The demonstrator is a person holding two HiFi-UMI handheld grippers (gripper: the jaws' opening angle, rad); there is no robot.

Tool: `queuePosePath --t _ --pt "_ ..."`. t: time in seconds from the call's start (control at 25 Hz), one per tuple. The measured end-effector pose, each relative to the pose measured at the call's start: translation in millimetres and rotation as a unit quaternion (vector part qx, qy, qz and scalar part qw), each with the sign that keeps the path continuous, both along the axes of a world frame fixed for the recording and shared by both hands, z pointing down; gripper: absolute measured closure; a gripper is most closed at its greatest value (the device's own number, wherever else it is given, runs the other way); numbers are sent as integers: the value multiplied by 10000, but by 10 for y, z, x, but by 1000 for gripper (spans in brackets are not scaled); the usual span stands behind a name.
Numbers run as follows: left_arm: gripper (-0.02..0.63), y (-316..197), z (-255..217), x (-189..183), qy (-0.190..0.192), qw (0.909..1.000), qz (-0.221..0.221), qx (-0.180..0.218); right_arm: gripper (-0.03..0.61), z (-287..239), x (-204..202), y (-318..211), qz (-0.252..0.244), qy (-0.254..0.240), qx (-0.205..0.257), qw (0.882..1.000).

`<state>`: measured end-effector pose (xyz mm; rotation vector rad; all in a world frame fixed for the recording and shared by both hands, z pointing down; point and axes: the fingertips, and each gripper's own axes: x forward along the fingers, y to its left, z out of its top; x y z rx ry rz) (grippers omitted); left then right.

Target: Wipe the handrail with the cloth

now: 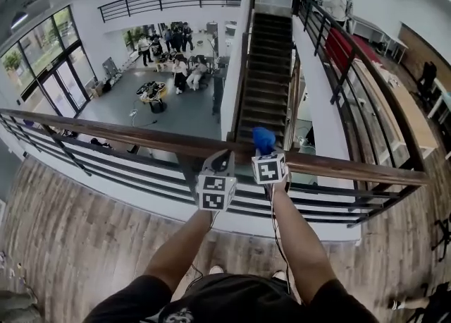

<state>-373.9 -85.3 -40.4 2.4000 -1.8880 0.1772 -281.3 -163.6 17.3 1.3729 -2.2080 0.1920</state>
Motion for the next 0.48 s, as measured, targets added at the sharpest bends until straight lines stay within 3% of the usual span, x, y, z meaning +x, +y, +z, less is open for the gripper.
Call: queuePosePath --t 0.48 --pt "609 -325 85 1586 50 9998 -85 -197 474 -59 1499 -69 -116 -18 177 9998"
